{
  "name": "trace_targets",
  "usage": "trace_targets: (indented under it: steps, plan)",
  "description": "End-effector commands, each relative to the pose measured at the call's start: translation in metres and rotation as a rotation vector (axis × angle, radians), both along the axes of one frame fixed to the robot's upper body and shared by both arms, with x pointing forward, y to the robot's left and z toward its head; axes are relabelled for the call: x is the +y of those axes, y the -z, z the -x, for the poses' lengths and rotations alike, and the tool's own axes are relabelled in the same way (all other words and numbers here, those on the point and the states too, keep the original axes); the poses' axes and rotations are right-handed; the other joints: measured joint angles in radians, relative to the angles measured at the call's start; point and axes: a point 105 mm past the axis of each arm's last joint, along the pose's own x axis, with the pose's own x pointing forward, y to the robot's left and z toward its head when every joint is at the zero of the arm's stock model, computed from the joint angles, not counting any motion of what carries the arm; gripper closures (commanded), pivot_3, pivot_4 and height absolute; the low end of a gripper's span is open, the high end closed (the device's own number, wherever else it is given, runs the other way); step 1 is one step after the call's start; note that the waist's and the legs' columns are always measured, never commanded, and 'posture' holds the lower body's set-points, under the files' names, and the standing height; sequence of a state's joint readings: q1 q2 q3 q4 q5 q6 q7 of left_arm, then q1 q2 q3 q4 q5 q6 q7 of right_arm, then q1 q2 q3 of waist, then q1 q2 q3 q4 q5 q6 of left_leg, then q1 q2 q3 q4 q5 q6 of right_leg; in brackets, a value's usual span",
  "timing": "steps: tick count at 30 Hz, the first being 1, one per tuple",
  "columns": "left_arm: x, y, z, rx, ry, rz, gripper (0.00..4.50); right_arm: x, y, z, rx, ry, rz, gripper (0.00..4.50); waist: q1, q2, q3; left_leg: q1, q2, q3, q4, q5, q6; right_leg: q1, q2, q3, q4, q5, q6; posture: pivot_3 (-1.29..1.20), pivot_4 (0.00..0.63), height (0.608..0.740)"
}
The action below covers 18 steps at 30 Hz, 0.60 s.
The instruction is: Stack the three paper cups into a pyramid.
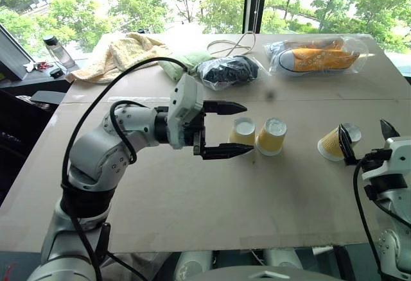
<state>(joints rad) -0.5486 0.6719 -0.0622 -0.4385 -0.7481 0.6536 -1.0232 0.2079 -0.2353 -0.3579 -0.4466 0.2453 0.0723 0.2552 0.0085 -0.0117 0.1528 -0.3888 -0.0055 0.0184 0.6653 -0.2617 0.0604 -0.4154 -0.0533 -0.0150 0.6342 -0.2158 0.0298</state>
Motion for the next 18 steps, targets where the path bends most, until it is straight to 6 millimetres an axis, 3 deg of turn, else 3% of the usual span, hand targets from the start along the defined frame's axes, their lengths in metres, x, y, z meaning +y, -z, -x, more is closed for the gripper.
trace_targets:
  steps: [1,9,18]
  plan:
    - [-0.002,-0.01,0.004,-0.026,0.026,0.021,0.0,-0.004,-0.001,0.002,-0.031,0.014,-0.048,0.02,0.0,0.0,0.0,0.0,0.0,0.0,0.0,0.0,0.0,0.0,0.0,0.0,0.0,0.0,0.0,0.0,0.15,0.74]
    - [-0.002,-0.009,0.004,-0.035,0.007,0.01,0.0,0.005,0.015,0.0,0.012,-0.035,-0.079,0.02,0.002,0.0,0.0,0.001,0.0,0.001,0.0,0.0,0.0,0.0,0.0,0.001,0.0,0.0,0.0,0.0,0.15,0.74]
    - [-0.001,-0.007,0.004,-0.039,0.0,0.007,0.0,0.008,0.023,-0.018,0.038,-0.024,-0.142,0.02,0.002,0.0,0.0,0.001,0.0,0.002,-0.001,0.0,0.0,0.0,0.0,0.001,0.0,0.0,0.0,0.0,0.15,0.74]
